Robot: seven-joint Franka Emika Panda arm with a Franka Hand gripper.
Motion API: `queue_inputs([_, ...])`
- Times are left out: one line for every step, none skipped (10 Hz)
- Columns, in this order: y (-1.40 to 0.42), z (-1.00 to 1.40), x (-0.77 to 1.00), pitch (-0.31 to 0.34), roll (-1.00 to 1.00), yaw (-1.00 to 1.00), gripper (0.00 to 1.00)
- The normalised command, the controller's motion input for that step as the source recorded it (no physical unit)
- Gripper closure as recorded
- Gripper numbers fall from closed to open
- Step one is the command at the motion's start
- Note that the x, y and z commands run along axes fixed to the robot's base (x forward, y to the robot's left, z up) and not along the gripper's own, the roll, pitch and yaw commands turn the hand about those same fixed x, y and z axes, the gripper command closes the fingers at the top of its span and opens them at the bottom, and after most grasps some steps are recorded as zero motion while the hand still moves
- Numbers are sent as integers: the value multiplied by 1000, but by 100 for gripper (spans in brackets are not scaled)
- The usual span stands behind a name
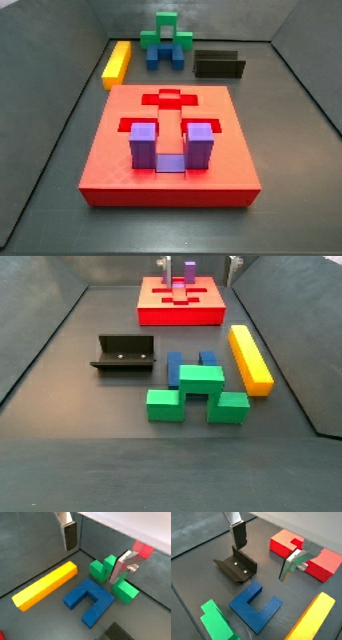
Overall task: Pick up the blue object. Move up. Place the blue object on the fixture. Regrasp the blue object. Move to above the board. Insert the blue object.
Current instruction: Pick up the blue object.
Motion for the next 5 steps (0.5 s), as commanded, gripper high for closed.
queue_inputs([-6, -226, 177, 0, 0, 0, 0])
queue_inputs([0, -389, 740, -73, 4, 0, 0])
queue_inputs([0, -457, 794, -179, 0, 60, 0])
queue_inputs([0, -520, 723, -260, -39, 89, 0])
queue_inputs([0, -646, 631, -260, 0, 100, 0])
